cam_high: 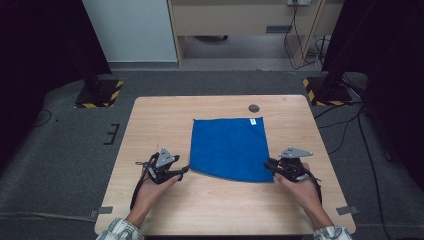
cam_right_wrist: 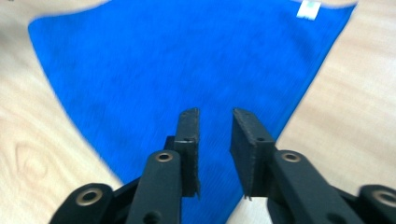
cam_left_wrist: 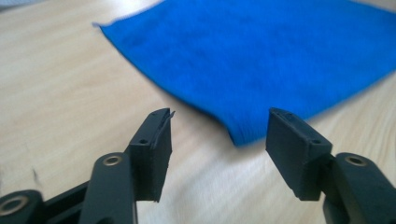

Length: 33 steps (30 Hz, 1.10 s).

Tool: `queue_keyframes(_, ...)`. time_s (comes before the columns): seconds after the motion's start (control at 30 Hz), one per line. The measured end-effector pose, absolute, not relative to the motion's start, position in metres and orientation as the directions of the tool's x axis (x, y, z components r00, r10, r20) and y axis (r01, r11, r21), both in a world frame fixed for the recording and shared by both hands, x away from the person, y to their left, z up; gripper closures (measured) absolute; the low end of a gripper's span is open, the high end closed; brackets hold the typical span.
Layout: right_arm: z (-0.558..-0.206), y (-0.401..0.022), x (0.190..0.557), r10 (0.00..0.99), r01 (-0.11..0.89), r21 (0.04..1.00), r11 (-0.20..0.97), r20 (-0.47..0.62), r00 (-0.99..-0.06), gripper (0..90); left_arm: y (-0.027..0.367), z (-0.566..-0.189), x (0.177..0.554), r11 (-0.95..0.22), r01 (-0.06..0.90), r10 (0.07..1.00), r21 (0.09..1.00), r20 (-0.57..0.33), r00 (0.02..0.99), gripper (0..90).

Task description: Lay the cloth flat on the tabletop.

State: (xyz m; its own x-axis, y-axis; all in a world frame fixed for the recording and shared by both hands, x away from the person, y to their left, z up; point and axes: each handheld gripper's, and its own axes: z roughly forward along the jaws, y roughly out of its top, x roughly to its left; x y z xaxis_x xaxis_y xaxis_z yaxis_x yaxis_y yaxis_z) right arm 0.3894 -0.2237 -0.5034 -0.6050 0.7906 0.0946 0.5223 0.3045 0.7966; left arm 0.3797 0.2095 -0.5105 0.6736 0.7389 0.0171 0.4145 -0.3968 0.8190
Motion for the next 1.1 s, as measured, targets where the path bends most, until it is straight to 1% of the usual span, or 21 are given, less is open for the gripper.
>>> queue_keyframes(0.07, -0.505, -0.223, 0.386, 0.788, 0.531, 0.786, 0.318, 0.092, -0.609, 70.0, 0.210, -0.512, 0.378, -0.393, 0.423, 0.737, 0.816, 0.004, 0.676, 36.7)
queue_keyframes(0.1, -0.507, -0.223, 0.381, 0.777, 0.531, 0.776, 0.340, 0.086, -0.624, 67.0, 0.212, -0.515, 0.375, -0.389, 0.436, 0.737, 0.811, -0.009, 0.676, 36.5)
queue_keyframes(0.23, -0.506, -0.221, 0.373, 0.773, 0.531, 0.781, 0.329, 0.100, -0.626, 61.1, 0.210, -0.517, 0.375, -0.391, 0.436, 0.733, 0.810, -0.011, 0.680, 34.7)
queue_keyframes(0.47, -0.509, -0.214, 0.368, 0.759, 0.527, 0.775, 0.349, 0.096, -0.643, 49.5, 0.203, -0.523, 0.376, -0.421, 0.446, 0.719, 0.790, -0.009, 0.695, 31.7)
queue_keyframes(0.67, -0.513, -0.204, 0.364, 0.739, 0.504, 0.767, 0.397, 0.058, -0.671, 41.7, 0.197, -0.526, 0.378, -0.436, 0.435, 0.707, 0.788, 0.001, 0.707, 28.8)
queue_keyframes(0.77, -0.515, -0.199, 0.363, 0.723, 0.496, 0.762, 0.416, 0.054, -0.689, 44.4, 0.196, -0.527, 0.381, -0.427, 0.446, 0.711, 0.786, -0.012, 0.703, 30.6)
queue_keyframes(0.9, -0.516, -0.194, 0.362, 0.697, 0.480, 0.763, 0.434, 0.053, -0.715, 52.1, 0.191, -0.528, 0.382, -0.438, 0.451, 0.695, 0.778, -0.025, 0.719, 37.2)
queue_keyframes(1.1, -0.518, -0.189, 0.361, 0.668, 0.466, 0.756, 0.461, 0.051, -0.743, 53.1, 0.187, -0.531, 0.385, -0.446, 0.466, 0.692, 0.764, -0.036, 0.721, 45.5)
